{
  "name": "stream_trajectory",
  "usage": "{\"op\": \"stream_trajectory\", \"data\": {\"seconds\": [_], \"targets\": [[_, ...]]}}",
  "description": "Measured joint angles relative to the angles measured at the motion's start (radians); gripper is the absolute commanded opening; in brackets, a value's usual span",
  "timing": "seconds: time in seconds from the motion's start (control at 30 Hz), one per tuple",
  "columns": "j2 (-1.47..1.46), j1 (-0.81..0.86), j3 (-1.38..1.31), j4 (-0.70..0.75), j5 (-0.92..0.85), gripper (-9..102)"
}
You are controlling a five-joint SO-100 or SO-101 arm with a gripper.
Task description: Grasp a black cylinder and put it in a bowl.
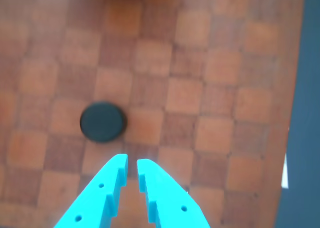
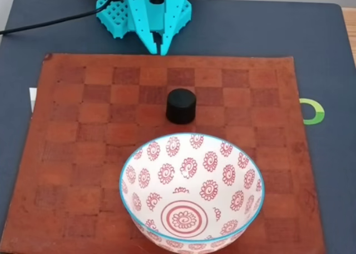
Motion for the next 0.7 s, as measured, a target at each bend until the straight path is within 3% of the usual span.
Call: {"op": "stream_trajectory", "data": {"seconds": [0.27,0.47,0.7], "targets": [[-0.336,0.018,-0.258,0.117,-0.091,1],[-0.583,0.011,-0.425,0.135,-0.167,16],[-0.799,-0.009,-0.532,0.135,-0.176,25]]}}
